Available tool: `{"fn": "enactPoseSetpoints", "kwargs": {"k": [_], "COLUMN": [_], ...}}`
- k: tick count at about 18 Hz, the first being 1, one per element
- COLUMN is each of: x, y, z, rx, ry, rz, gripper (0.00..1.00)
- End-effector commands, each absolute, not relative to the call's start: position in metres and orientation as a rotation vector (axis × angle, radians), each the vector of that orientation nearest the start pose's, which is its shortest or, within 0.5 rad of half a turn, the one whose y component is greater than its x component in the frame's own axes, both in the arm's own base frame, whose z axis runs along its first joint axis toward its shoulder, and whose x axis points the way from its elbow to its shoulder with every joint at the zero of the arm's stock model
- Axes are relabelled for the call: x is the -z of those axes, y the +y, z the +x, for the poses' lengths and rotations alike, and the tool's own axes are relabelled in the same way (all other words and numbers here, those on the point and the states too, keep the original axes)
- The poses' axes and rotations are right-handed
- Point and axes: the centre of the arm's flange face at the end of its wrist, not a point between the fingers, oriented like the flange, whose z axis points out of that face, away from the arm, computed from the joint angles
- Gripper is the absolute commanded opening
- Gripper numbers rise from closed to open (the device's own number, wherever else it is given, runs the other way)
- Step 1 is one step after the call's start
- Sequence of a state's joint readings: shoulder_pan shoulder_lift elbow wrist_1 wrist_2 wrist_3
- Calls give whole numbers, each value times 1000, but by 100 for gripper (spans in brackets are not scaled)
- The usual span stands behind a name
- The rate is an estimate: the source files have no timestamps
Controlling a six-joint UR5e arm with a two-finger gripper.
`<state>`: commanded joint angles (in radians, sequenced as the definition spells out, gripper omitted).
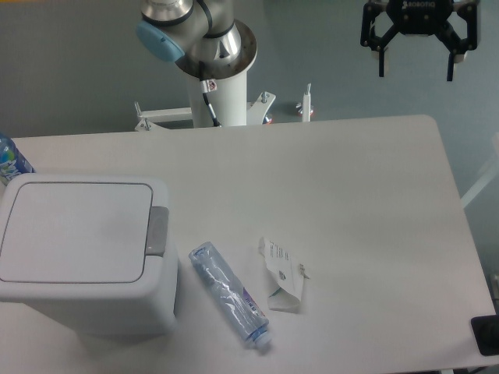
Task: Open the trash can
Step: 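Move the gripper down toward the grey button on the trash can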
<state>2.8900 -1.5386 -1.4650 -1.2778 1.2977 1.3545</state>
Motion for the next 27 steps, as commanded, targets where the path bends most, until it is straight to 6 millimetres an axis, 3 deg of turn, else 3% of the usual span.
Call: {"fn": "enactPoseSetpoints", "kwargs": {"k": [7,10,18,20,27], "x": [-597,-603,-597,-594,-567], "y": [283,291,392,407,472], "z": [-449,-450,-452,-448,-398], "rx": [-495,-488,-399,-335,-127], "ry": [117,-115,-530,-632,-758], "rz": [-2730,-2678,-2448,-2412,-2391], "gripper": [100,100,100,100,100]}}
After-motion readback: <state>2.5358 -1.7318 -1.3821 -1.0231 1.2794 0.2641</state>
